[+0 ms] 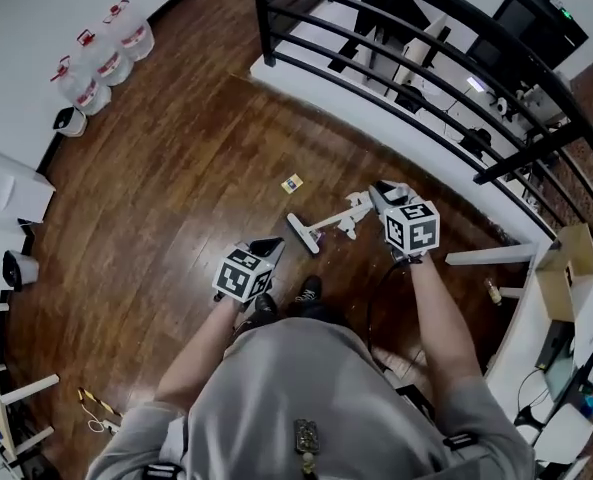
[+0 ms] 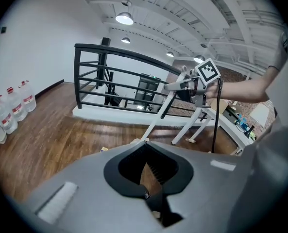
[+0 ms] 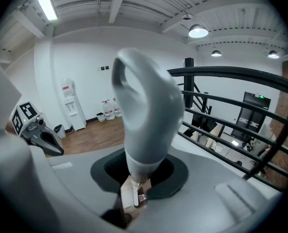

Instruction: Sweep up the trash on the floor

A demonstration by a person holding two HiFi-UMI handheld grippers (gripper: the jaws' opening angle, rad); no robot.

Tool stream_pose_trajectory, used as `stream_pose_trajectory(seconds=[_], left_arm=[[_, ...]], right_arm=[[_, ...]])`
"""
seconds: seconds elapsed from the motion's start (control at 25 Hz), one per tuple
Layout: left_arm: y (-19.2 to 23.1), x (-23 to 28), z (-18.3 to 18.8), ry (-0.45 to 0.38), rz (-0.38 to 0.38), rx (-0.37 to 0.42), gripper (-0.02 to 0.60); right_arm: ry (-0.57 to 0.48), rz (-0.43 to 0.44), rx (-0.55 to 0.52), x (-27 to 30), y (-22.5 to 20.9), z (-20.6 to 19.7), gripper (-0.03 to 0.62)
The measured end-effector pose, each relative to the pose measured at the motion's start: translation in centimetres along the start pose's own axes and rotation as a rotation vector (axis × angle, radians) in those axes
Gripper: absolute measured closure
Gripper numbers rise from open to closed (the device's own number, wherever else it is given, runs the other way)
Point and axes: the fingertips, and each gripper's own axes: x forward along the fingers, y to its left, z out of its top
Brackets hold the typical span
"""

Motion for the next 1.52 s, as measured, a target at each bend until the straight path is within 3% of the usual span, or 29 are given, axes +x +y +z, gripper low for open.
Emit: stream_pose_trajectory(seconds=[0.36,0.8,1.12,1.52], left_arm=[[-2.9,4.3,3.1,0.043,-0.059,0.068,0.577],[-2.1,6.3,5.6,0.078,-0.128,0.153,0.577],[5.0,6.2,8.0,0.061,-0.204,0.182,0.577],[18.1,4.3,12.8,0.041,-0.293,0.220,0.577]], right_arm=[[-0.032,-0.132,0.082,-4.6,-9.0,-1.2,0.533],[-0.100,-0.179,0.181,-5.1,-8.8,-0.8,0.533],[-0.091,-0.214,0.182,-0.5,-4.7,4.2,0.533],[-0.122,-0.290,0.153,7.6,1.5,15.1,0.533]])
